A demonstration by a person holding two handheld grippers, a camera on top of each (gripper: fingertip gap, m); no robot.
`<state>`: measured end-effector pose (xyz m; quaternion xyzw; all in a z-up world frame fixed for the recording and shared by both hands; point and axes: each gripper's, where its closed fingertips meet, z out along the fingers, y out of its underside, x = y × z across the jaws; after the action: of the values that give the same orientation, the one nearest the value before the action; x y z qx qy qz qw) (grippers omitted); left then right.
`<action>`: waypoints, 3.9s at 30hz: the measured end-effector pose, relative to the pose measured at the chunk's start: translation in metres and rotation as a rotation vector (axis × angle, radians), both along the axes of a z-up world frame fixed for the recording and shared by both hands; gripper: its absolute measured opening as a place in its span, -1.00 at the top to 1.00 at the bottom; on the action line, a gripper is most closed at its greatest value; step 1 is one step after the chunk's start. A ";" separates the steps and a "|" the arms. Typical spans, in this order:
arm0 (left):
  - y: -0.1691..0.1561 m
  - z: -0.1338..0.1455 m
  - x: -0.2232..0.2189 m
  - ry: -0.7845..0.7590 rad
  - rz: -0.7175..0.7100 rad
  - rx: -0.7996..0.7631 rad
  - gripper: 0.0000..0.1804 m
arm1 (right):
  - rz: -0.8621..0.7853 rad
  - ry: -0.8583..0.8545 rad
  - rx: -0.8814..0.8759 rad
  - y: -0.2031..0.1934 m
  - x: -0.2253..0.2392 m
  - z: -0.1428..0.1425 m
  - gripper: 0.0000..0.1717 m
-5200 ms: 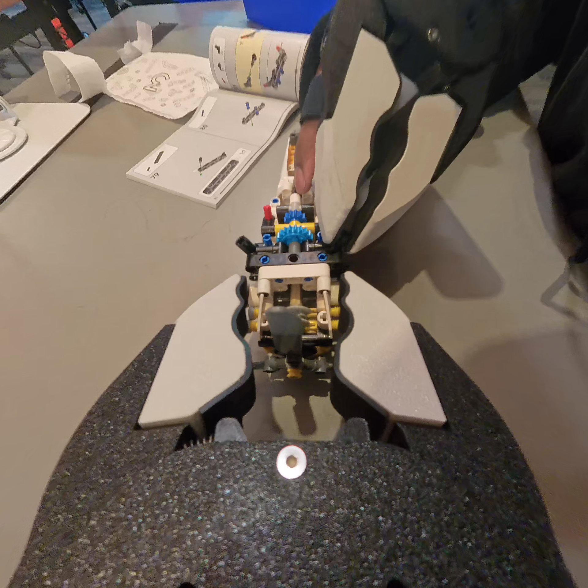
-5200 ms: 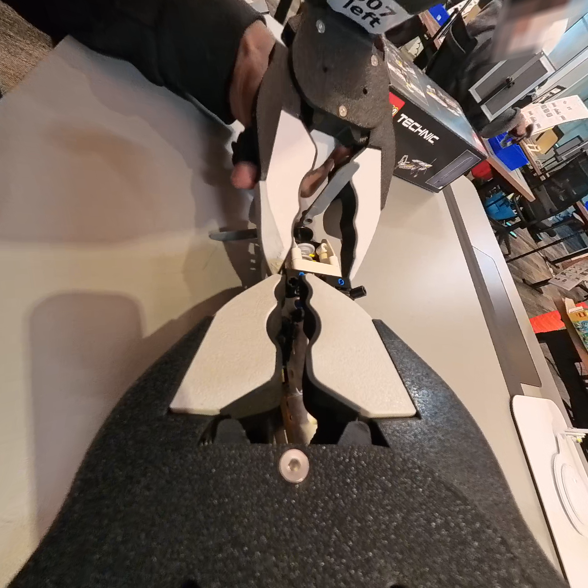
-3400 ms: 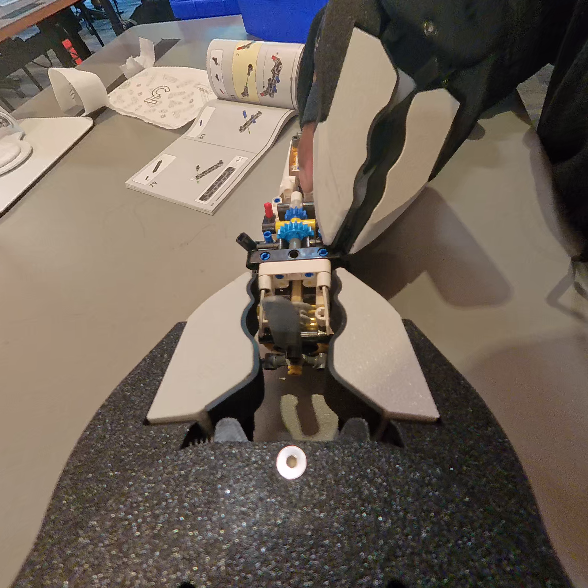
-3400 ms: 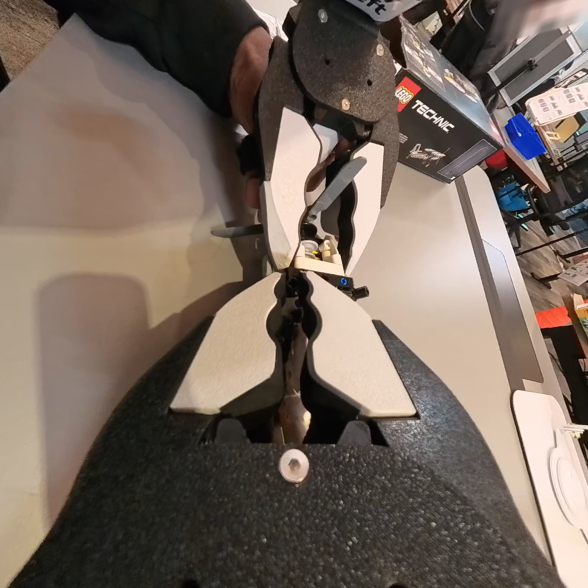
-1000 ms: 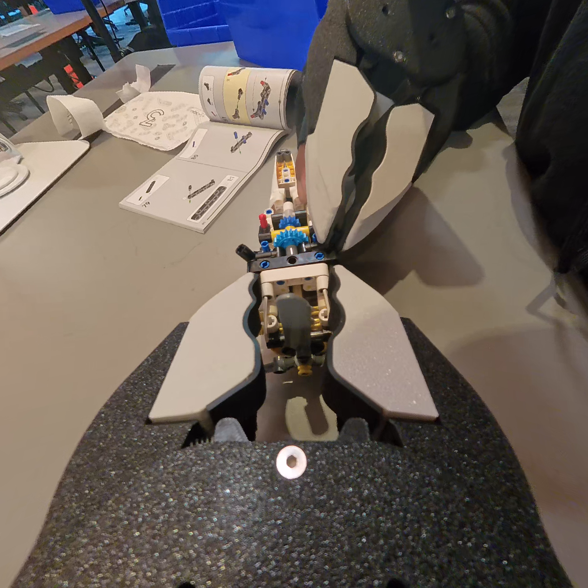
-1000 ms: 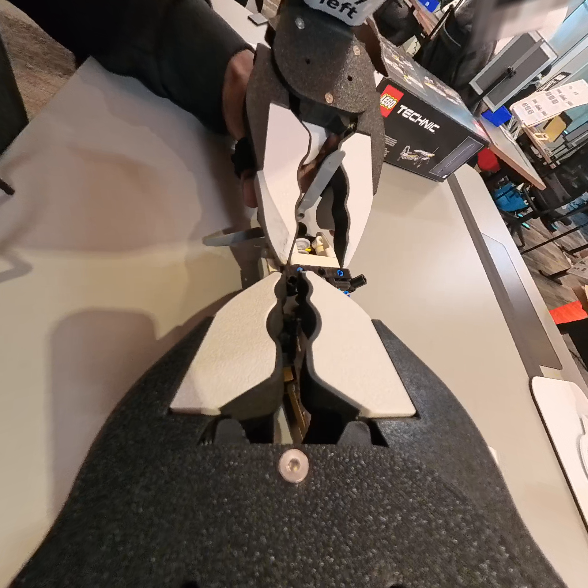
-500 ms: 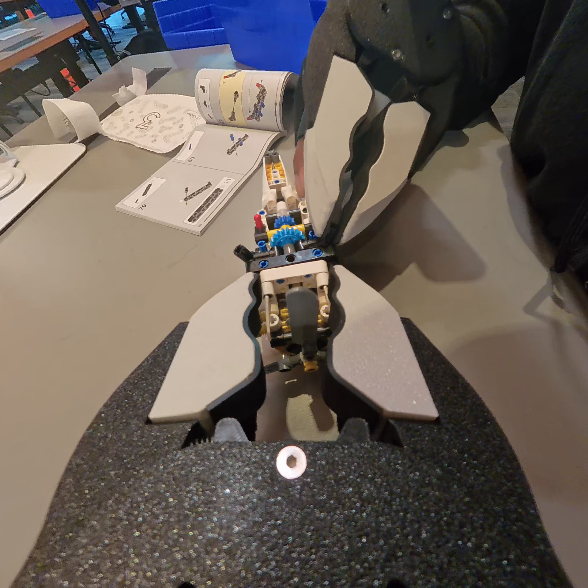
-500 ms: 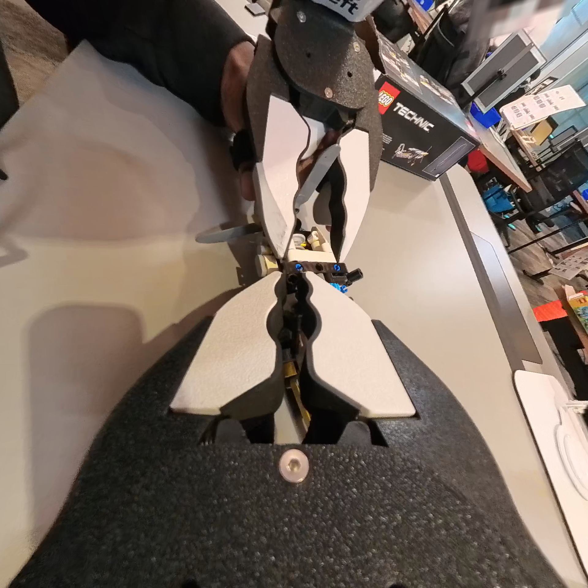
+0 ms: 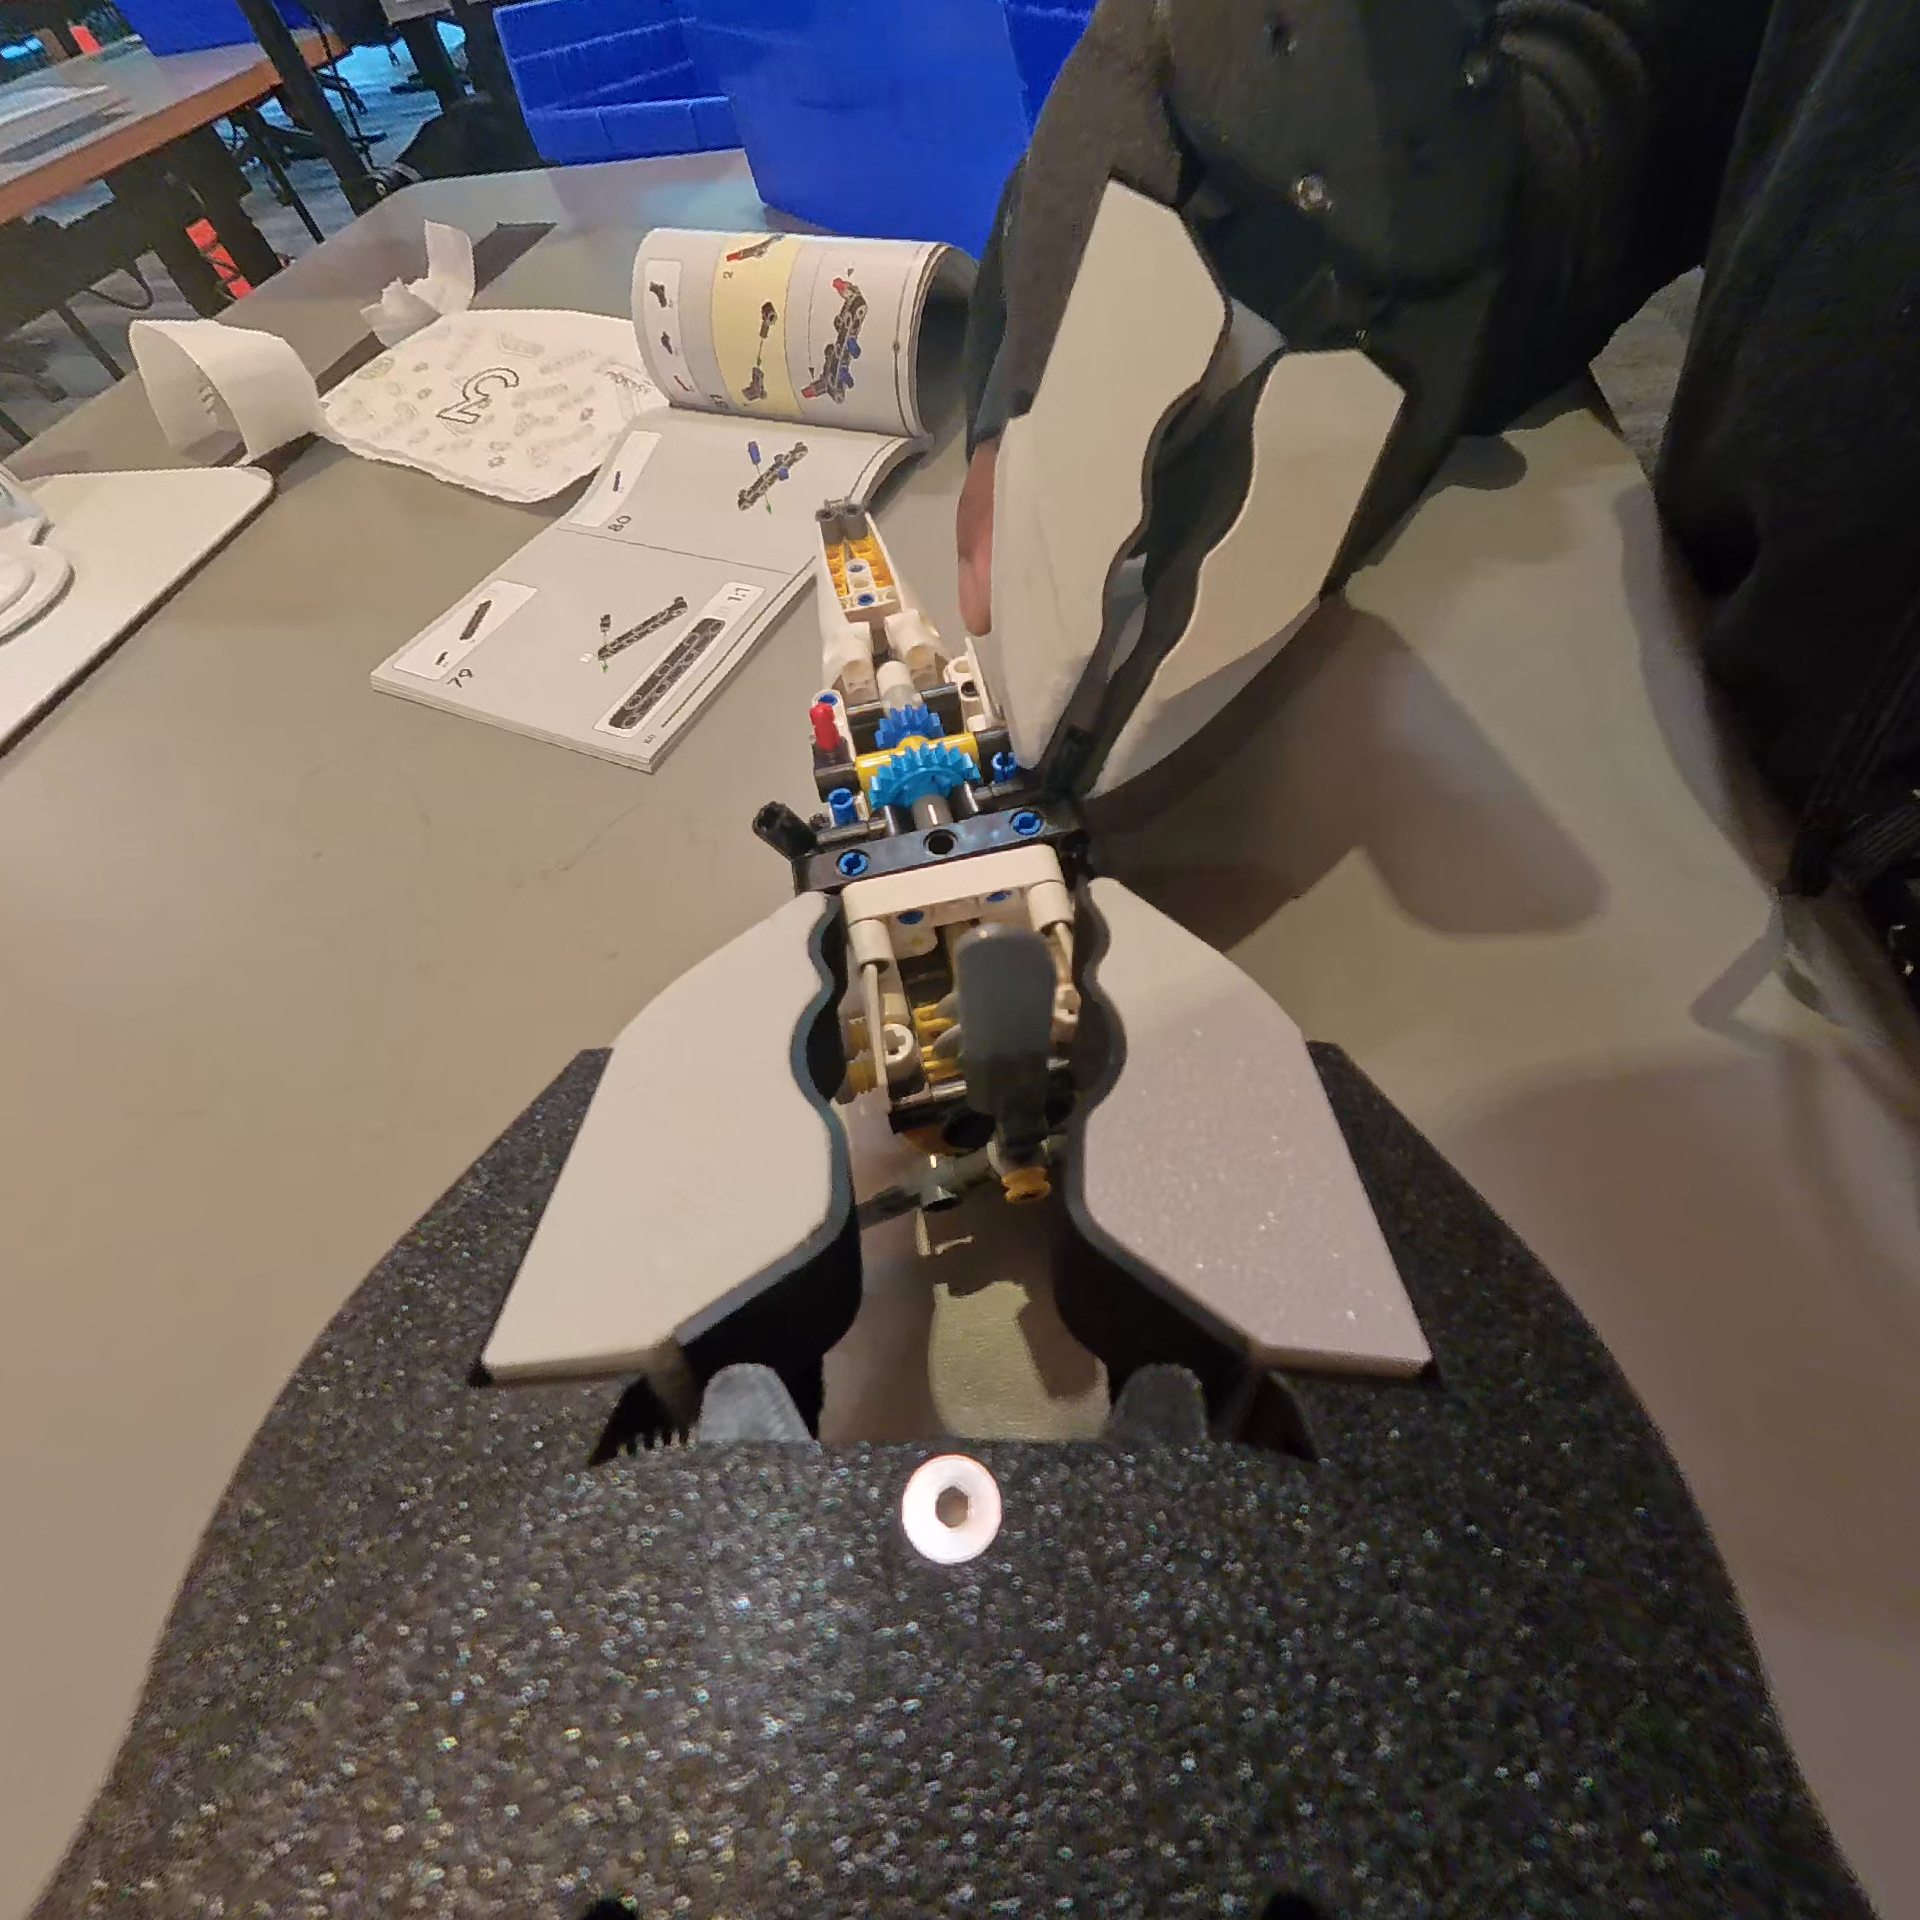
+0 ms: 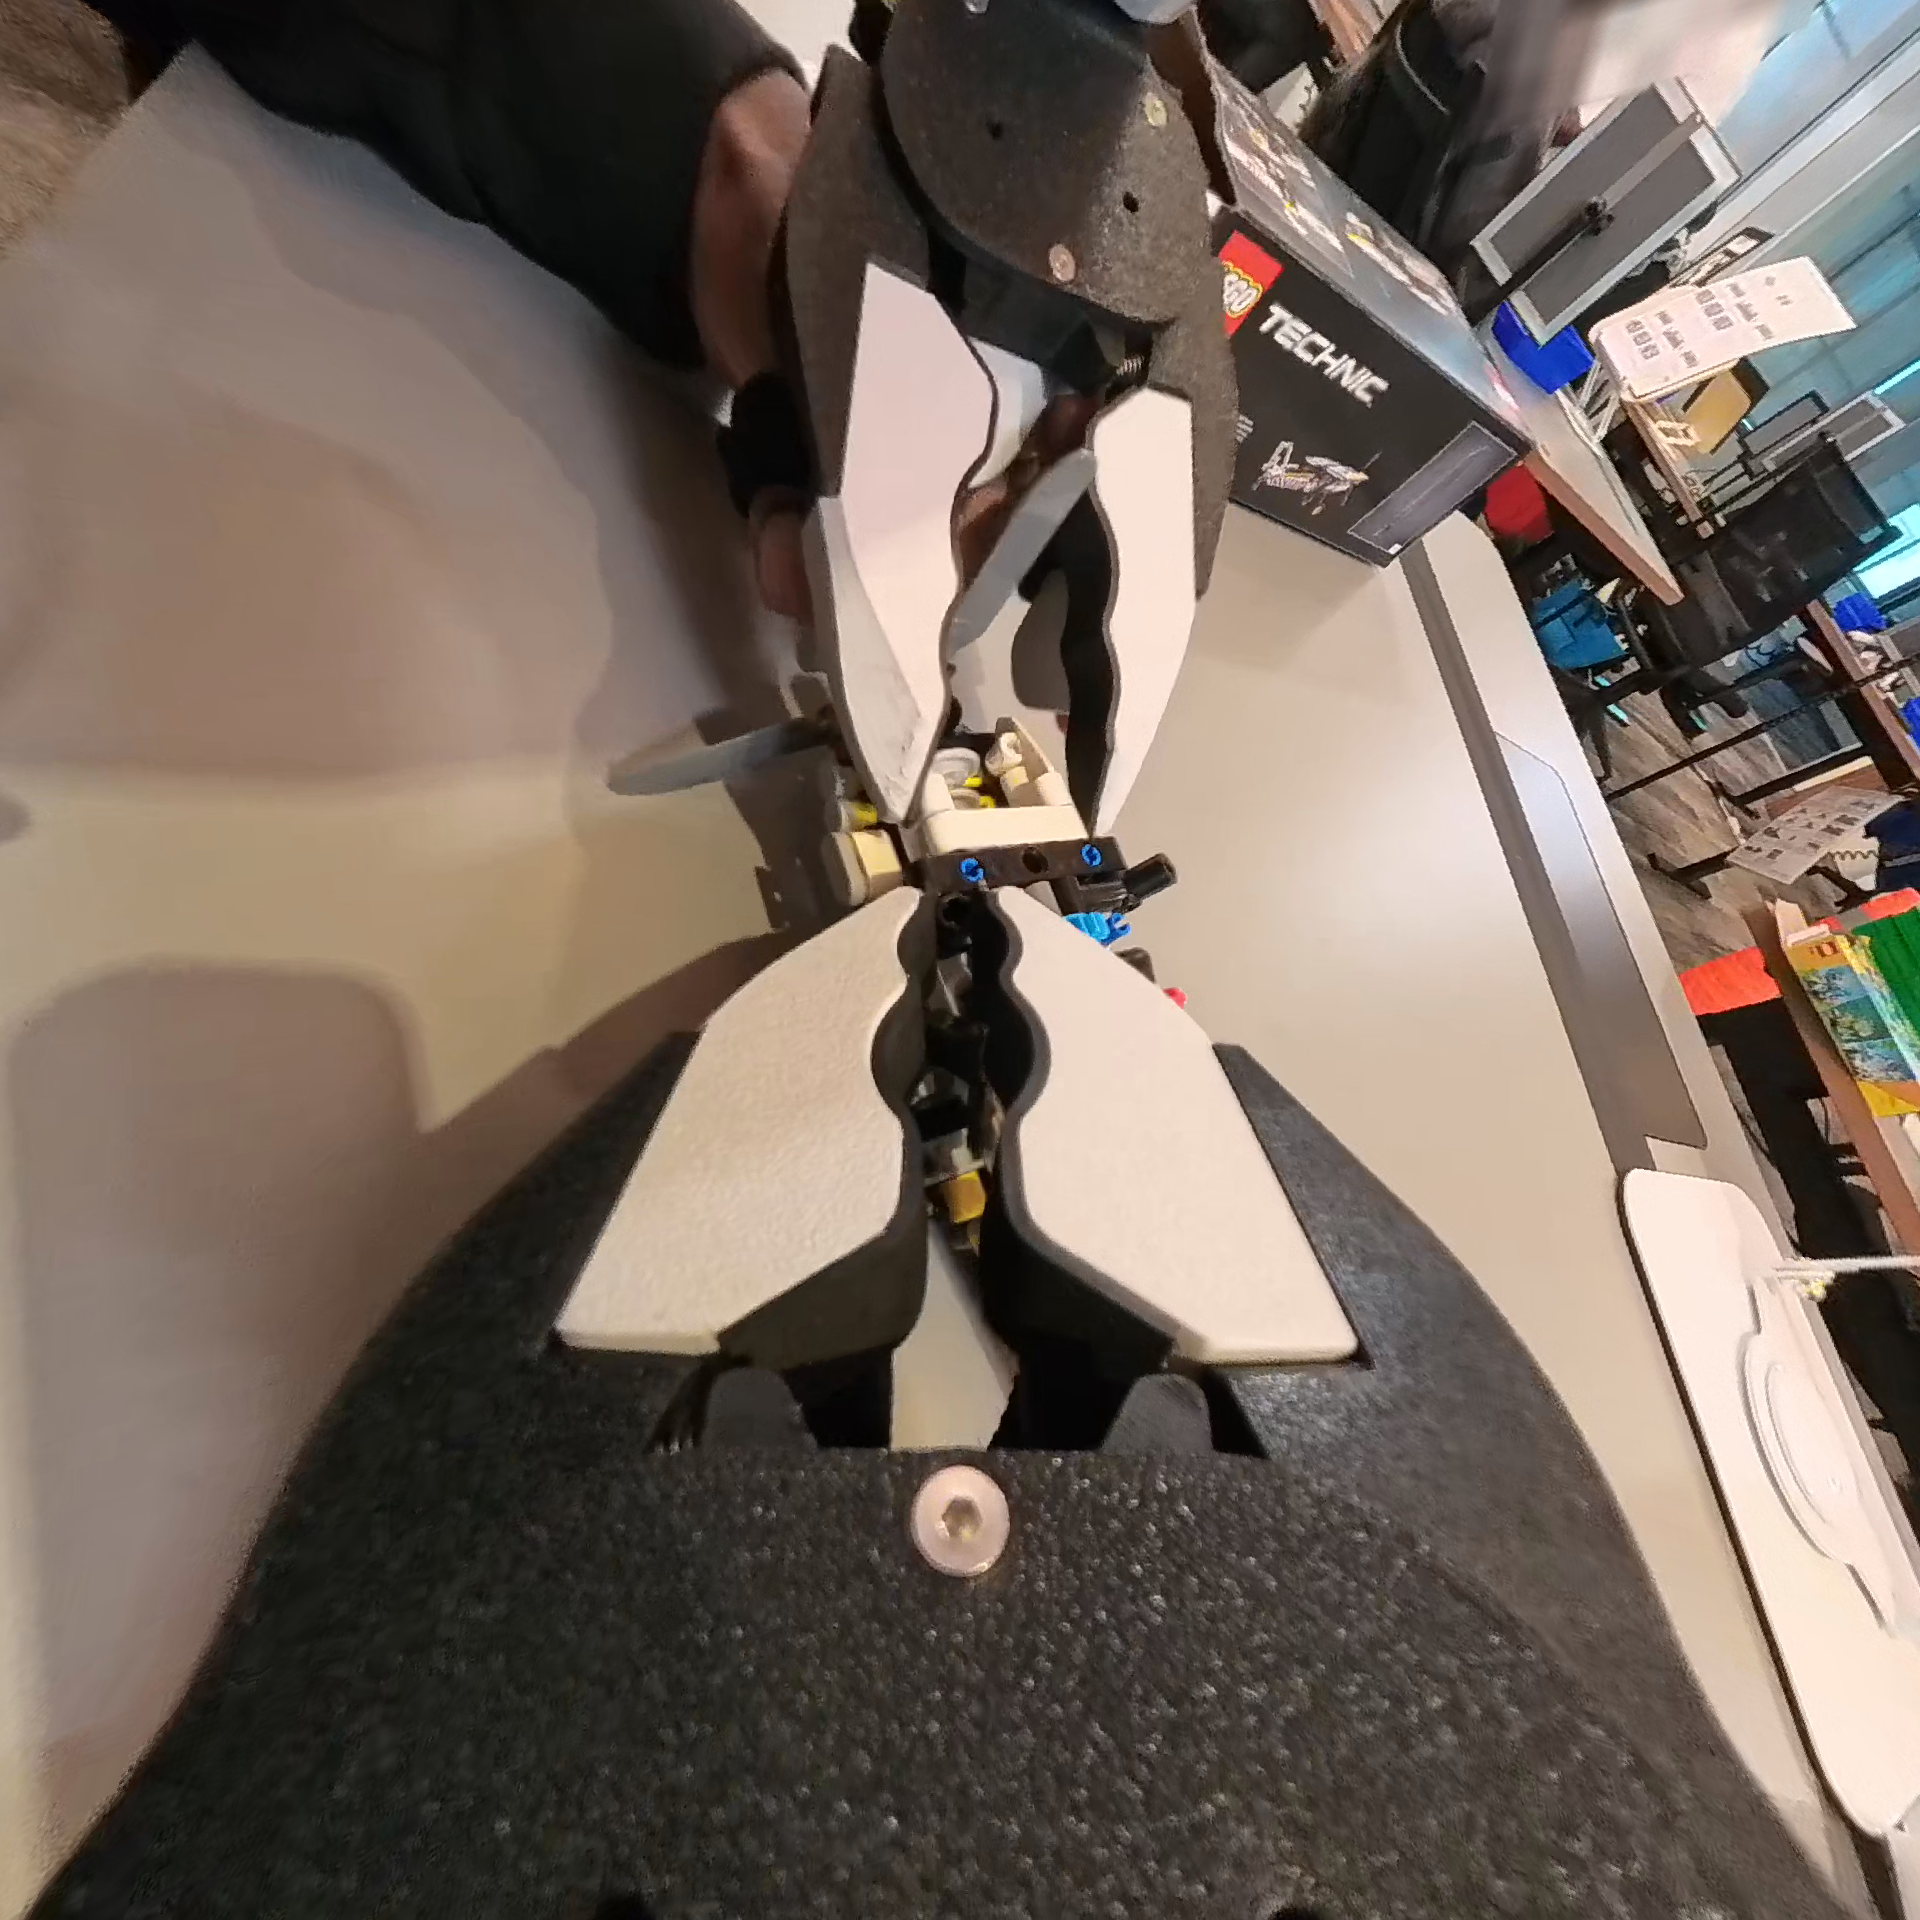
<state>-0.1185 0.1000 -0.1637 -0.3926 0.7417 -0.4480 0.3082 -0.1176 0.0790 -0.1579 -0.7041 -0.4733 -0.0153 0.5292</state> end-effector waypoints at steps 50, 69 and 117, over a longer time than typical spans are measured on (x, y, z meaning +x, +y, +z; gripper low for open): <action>-0.015 0.005 0.016 -0.151 0.193 1.094 0.87 | -0.106 0.103 -0.078 0.006 0.002 0.001 0.92; -0.020 0.005 0.019 -0.333 0.183 1.018 0.89 | -0.046 0.023 -0.047 0.001 0.008 0.000 0.92; -0.036 0.003 0.027 -0.348 0.160 0.939 0.89 | 0.007 -0.092 0.025 -0.016 0.017 0.001 0.91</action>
<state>-0.0915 0.0643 -0.1612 -0.1868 0.7683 -0.1001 0.6040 -0.1008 0.0628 -0.1570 -0.6944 -0.4993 -0.0514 0.5156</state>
